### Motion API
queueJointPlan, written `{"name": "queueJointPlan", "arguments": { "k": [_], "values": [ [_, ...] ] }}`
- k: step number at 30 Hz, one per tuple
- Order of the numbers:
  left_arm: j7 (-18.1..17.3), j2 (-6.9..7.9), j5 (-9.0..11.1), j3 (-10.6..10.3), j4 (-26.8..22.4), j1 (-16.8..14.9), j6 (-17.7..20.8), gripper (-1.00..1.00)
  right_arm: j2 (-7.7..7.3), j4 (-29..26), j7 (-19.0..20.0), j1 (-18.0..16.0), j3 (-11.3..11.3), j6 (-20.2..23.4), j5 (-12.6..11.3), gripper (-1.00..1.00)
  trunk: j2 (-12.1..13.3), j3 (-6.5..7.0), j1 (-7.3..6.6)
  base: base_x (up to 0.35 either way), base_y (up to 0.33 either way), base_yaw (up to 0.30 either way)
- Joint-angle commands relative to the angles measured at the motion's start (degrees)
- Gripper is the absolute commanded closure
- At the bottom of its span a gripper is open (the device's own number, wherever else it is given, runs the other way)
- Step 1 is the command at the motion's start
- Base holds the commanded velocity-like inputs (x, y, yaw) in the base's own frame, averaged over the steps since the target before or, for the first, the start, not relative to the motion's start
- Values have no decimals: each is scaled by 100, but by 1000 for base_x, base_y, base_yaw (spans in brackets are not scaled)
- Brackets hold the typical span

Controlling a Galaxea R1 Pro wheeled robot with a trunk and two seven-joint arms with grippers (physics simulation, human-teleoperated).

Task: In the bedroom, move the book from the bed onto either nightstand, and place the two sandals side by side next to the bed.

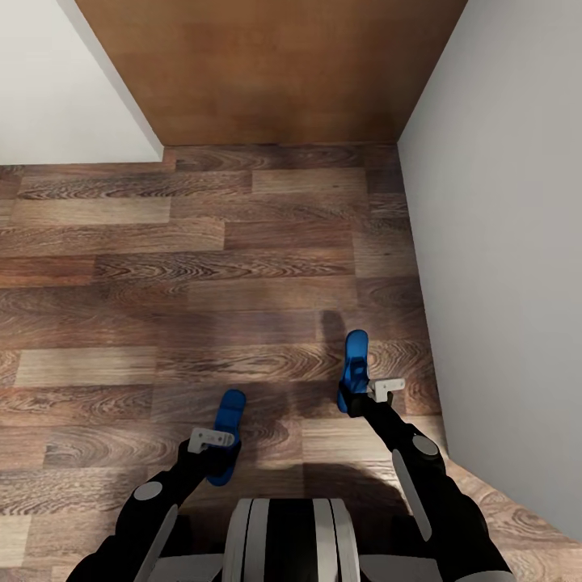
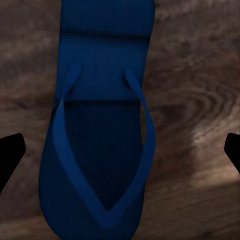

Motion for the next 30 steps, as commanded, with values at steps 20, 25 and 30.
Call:
{"name": "queueJointPlan", "arguments": {
  "k": [20,25,30],
  "values": [
    [785,-5,43,-67,132,-2,-75,-100,2,-6,21,-1,-6,37,-40,100,-1,-3,-1,0,0,0],
    [787,-5,43,-178,136,-2,-78,-100,2,-6,21,-1,-6,37,-40,100,-6,-74,10,0,0,0],
    [787,-5,43,-189,174,-2,-79,-100,2,-6,21,-1,-6,37,-40,100,-9,-74,15,0,0,0]
  ]
}}
